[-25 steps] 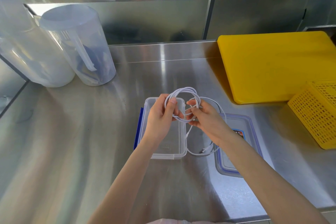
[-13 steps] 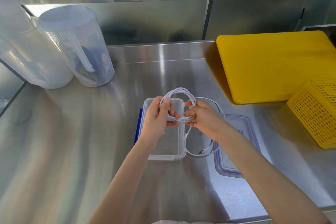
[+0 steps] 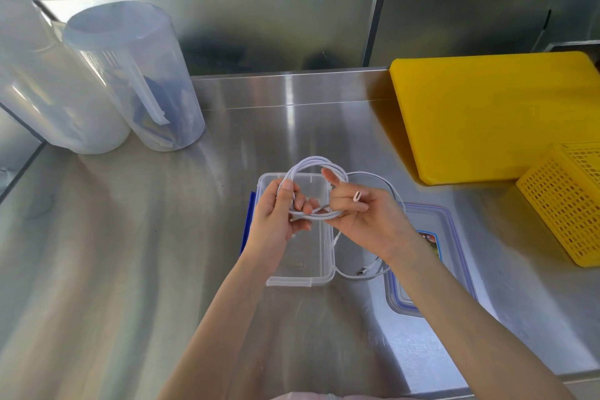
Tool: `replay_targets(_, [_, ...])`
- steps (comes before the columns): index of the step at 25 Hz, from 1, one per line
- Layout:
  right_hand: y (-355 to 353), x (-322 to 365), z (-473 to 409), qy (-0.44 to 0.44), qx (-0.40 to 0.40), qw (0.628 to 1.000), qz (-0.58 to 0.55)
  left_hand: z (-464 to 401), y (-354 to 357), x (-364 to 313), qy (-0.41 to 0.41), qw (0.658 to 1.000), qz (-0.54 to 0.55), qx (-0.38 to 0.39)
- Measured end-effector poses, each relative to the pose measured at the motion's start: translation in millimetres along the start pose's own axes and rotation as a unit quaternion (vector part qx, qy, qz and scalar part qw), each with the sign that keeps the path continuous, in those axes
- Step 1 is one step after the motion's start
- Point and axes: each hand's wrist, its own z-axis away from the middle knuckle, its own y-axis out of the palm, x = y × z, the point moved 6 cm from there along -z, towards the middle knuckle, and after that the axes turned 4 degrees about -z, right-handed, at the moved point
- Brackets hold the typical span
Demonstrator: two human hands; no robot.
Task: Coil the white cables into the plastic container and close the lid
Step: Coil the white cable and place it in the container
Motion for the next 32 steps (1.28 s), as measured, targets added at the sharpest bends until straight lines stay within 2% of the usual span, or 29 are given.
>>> replay_targets(2, [-2.6,1.9,0.1,0.020,-0.022,0.993,0.111,-0.6,-5.1,4.3,-0.006,1.000,-0.016,-0.007])
replay_targets(4, [-10.3,5.7,-2.0,0.009,-0.085,0.954,0.286,-1.9,-9.6,5.0,0.012,0.997,-0.073,-0.037])
replay_targets(5, [-15.2,9.7,-4.2,-0.015,-0.131,0.920,0.368,-2.3,-9.1,4.3,0.029,0.992,-0.115,-0.050])
replay_targets(7, [-20.0,19.2,-7.5,-0.085,-0.215,0.829,0.509,-2.3,-4.4,5.4,0.058,0.978,-0.192,-0.064])
replay_targets(9, [-17.9,24.8,-10.5,-0.141,-0.241,0.742,0.609,-2.9,-3.1,11.5,0.058,0.972,-0.217,-0.070])
replay_targets(11, [-17.7,24.4,-14.8,-0.134,-0.237,0.679,0.682,-5.4,-8.5,17.9,0.045,0.973,-0.211,-0.084])
replay_targets(12, [-16.9,22.9,-16.1,-0.121,-0.229,0.671,0.695,-7.2,-12.6,20.1,0.037,0.972,-0.210,-0.096])
replay_targets(13, [-18.0,20.1,-18.0,-0.109,-0.206,0.699,0.676,-9.1,-17.5,22.1,0.028,0.972,-0.207,-0.112])
replay_targets(15, [-19.6,10.0,-20.1,-0.072,-0.141,0.823,0.545,-13.1,-31.2,23.9,0.010,0.968,-0.192,-0.162])
replay_targets(16, [-21.0,6.5,-20.3,-0.058,-0.128,0.872,0.470,-15.8,-40.3,23.8,0.006,0.964,-0.188,-0.190])
replay_targets(17, [-25.0,7.4,-20.8,-0.056,-0.134,0.893,0.425,-18.9,-48.9,22.5,0.004,0.959,-0.188,-0.210])
replay_targets(18, [-30.2,12.2,-21.7,-0.064,-0.148,0.887,0.432,-22.4,-55.4,21.7,0.000,0.958,-0.190,-0.214])
replay_targets(20, [-35.3,20.0,-23.6,-0.073,-0.183,0.842,0.501,-28.5,-60.4,22.6,-0.017,0.965,-0.176,-0.192])
replay_targets(24, [-33.1,16.2,-33.3,-0.063,-0.207,0.812,0.543,-32.3,-54.3,32.0,-0.053,0.972,-0.177,-0.142])
replay_targets(27, [-34.9,18.1,-40.3,-0.081,-0.195,0.761,0.614,-32.8,-51.9,41.4,-0.075,0.968,-0.208,-0.118])
replay_targets(29, [-33.9,18.2,-42.9,-0.078,-0.180,0.686,0.700,-33.6,-52.2,44.3,-0.077,0.954,-0.270,-0.103])
replay_targets(32, [-36.4,12.5,-49.4,-0.025,-0.166,0.539,0.826,-35.3,-50.1,44.6,-0.058,0.909,-0.407,-0.059])
